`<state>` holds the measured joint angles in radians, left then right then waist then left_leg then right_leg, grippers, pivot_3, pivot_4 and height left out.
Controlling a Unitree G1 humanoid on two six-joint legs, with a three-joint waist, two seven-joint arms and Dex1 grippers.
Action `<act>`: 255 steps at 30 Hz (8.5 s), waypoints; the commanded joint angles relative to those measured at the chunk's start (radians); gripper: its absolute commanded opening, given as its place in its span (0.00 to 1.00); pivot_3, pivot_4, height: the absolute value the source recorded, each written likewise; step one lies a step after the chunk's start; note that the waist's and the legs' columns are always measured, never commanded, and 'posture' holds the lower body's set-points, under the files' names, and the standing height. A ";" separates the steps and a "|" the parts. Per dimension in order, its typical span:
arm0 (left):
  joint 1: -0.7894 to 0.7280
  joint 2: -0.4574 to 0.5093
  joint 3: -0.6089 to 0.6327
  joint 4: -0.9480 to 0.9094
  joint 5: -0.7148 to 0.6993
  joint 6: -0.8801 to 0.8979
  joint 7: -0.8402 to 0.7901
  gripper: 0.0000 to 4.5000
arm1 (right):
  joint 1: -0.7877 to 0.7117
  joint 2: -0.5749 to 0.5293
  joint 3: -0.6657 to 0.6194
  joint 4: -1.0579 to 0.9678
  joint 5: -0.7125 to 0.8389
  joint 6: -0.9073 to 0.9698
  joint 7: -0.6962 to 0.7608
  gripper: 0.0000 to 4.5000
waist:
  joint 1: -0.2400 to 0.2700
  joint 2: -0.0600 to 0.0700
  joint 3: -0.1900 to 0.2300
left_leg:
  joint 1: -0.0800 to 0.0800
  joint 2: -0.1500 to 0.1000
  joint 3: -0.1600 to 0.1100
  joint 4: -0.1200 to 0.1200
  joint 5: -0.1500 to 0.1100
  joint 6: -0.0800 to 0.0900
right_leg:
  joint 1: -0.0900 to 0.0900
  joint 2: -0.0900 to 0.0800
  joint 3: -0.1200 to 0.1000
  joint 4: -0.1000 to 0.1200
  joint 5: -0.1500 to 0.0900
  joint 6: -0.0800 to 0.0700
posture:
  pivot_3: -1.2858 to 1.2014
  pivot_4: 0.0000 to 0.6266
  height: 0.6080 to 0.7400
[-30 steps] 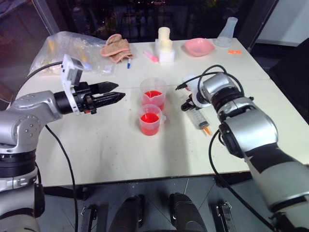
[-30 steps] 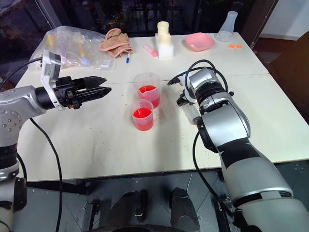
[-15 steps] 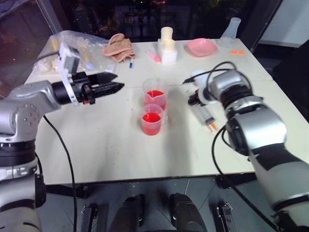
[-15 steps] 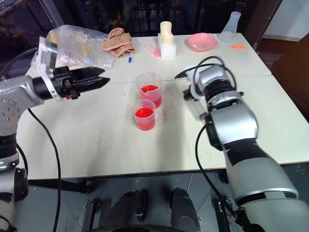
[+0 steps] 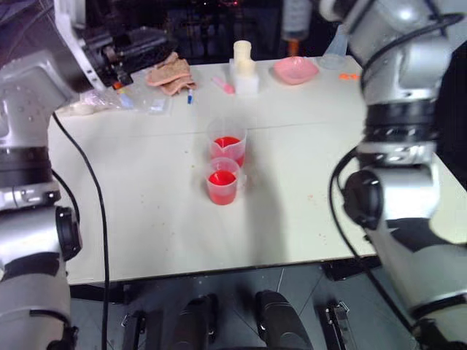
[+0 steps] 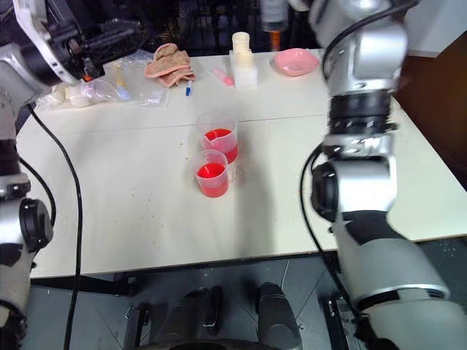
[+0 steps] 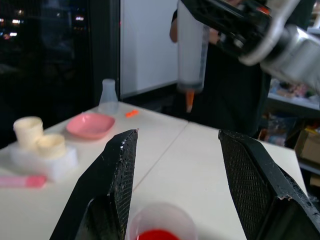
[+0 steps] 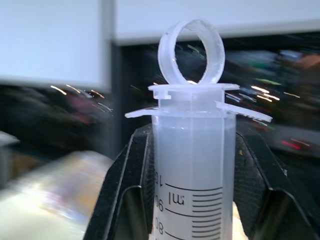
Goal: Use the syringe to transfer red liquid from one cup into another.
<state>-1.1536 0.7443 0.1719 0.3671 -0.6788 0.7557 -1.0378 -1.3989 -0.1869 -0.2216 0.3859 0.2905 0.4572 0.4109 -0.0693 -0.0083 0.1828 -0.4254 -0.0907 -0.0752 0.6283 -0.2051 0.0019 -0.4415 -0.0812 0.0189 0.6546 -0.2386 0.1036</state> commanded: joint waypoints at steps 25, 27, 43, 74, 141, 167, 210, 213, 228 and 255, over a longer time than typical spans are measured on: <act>-0.008 -0.056 0.008 -0.154 -0.025 0.148 0.045 0.60 | 0.485 0.279 0.181 0.188 -0.131 -0.748 -0.048 0.32 | 0.000 0.000 0.000 | 0.000 -0.001 -0.002 0.000 0.002 -0.003 | -0.002 0.001 0.001 0.003 0.000 0.001 | 0.52 0.24 1.00; 0.014 -0.064 -0.012 -0.162 -0.012 0.138 0.033 0.60 | 0.500 0.279 0.190 0.190 -0.141 -0.758 -0.053 0.32 | -0.001 0.000 0.000 | 0.000 -0.001 -0.002 0.000 0.002 -0.003 | -0.002 0.001 0.001 0.004 0.000 0.001 | 0.52 0.24 1.00; 0.126 -0.105 -0.097 -0.130 0.102 -0.037 -0.035 0.60 | 0.558 0.289 0.235 0.167 -0.167 -0.762 -0.076 0.32 | 0.001 0.000 0.000 | 0.001 -0.001 -0.002 0.000 0.003 -0.005 | -0.001 0.002 0.001 0.004 0.000 0.001 | 0.52 0.24 1.00; -0.022 -0.271 -0.146 0.189 0.230 -0.215 -0.140 0.60 | 0.612 0.279 0.277 0.048 -0.167 -0.690 -0.053 0.32 | 0.001 0.000 0.000 | 0.001 -0.001 -0.002 0.001 0.002 -0.003 | -0.002 0.002 0.001 0.007 0.000 0.001 | 0.52 0.24 1.00; -0.097 -0.243 -0.093 0.116 0.225 -0.156 -0.107 0.08 | 0.526 0.316 0.289 0.332 -0.185 -0.851 -0.023 0.32 | 0.000 0.000 0.000 | 0.001 -0.001 -0.002 0.001 0.002 -0.003 | -0.002 0.002 0.001 0.008 0.000 0.001 | 0.52 0.24 1.00; 0.060 -0.054 0.004 0.136 0.240 -0.154 -0.061 0.61 | 0.405 0.235 0.218 0.123 -0.123 -0.715 -0.028 0.32 | 0.000 0.000 0.000 | 0.001 -0.001 -0.003 0.001 0.002 -0.003 | -0.003 0.002 0.001 0.008 0.000 0.001 | 0.52 0.24 1.00; -0.062 -0.077 -0.027 0.035 0.101 0.113 -0.222 0.61 | 0.744 0.150 0.372 -0.500 0.059 -0.259 0.110 0.32 | 0.003 -0.001 0.000 | 0.000 -0.001 -0.003 0.002 0.002 -0.002 | -0.002 0.002 0.000 0.008 0.000 0.001 | 0.52 0.24 1.00; -0.056 -0.073 -0.030 0.023 0.097 0.121 -0.222 0.61 | 0.744 0.150 0.369 -0.497 0.058 -0.261 0.110 0.32 | 0.005 -0.001 0.000 | 0.000 -0.001 -0.003 0.002 0.002 -0.002 | -0.002 0.002 0.000 0.008 0.000 0.001 | 0.52 0.24 1.00; -0.043 -0.115 -0.055 0.002 0.090 0.103 -0.188 0.61 | 0.756 0.142 0.382 -0.508 0.042 -0.253 0.120 0.32 | 0.015 -0.001 0.000 | 0.000 -0.001 -0.003 0.002 0.002 -0.002 | -0.002 0.002 0.000 0.007 0.000 0.000 | 0.52 0.24 1.00; -0.025 -0.156 -0.145 -0.010 0.102 0.088 -0.243 0.00 | 0.742 0.148 0.335 -0.573 0.075 -0.188 0.079 0.32 | 0.024 -0.001 0.000 | 0.000 -0.001 -0.002 0.002 0.002 -0.002 | -0.002 0.001 0.000 0.007 0.000 0.000 | 0.52 0.24 1.00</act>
<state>-1.1802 0.5902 0.0525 0.3894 -0.5665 0.8283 -1.2468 -0.6225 -0.0589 0.1312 -0.1034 0.3383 0.2854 0.5026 -0.0454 -0.0094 0.1826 -0.4251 -0.0916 -0.0774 0.6303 -0.2036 -0.0005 -0.4432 -0.0797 0.0193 0.6614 -0.2384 0.1040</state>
